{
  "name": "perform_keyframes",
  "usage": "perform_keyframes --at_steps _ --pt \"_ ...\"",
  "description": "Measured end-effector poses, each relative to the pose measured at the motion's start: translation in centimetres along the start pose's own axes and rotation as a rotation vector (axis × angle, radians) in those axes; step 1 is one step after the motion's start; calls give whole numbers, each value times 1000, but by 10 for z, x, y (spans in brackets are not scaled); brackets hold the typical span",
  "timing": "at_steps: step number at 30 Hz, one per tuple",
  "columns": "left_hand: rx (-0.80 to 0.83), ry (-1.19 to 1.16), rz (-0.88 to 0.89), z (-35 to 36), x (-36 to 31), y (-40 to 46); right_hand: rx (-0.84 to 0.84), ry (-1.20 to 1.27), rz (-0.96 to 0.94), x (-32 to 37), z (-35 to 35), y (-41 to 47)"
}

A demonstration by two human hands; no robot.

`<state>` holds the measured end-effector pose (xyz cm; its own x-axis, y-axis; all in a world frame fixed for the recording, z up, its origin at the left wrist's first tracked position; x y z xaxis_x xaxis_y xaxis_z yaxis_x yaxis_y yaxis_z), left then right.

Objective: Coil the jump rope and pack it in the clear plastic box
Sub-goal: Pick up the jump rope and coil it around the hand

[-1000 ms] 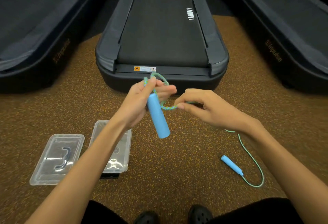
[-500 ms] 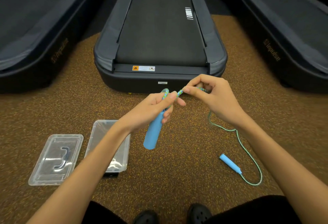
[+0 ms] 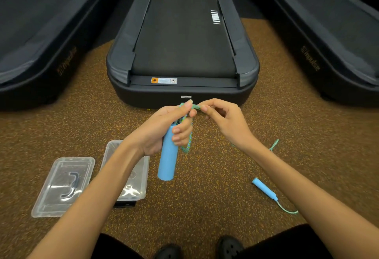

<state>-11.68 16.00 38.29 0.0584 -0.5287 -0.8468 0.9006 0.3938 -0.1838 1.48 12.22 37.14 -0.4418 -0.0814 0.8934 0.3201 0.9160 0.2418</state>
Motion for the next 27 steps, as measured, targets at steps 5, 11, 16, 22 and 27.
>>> perform_keyframes --at_steps 5,11,16,22,27 --pt "-22 -52 35 -3 -3 -3 35 -52 54 -14 10 -5" --pt "-167 -123 161 -15 -13 -2 144 -148 106 -22 27 -16" --pt "-285 -369 355 -47 -32 -3 313 -268 128 -35 37 -27" --pt "-477 -557 614 -111 -59 -29 550 -307 84 -35 37 -40" --pt "-656 -453 624 -128 -57 -38 652 -576 -31 -11 31 -47"
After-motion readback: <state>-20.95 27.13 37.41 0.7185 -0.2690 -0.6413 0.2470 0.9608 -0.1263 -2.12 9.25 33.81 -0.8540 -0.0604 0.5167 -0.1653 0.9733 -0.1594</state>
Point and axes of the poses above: each hand's wrist, its own y-axis towards the middle knuckle, its own z-axis out of the palm, x = y × z, the point moved 6 cm from there along y, towards the middle knuckle, and after that the axes turned 1 degree about -x, right-handed, at the moved point
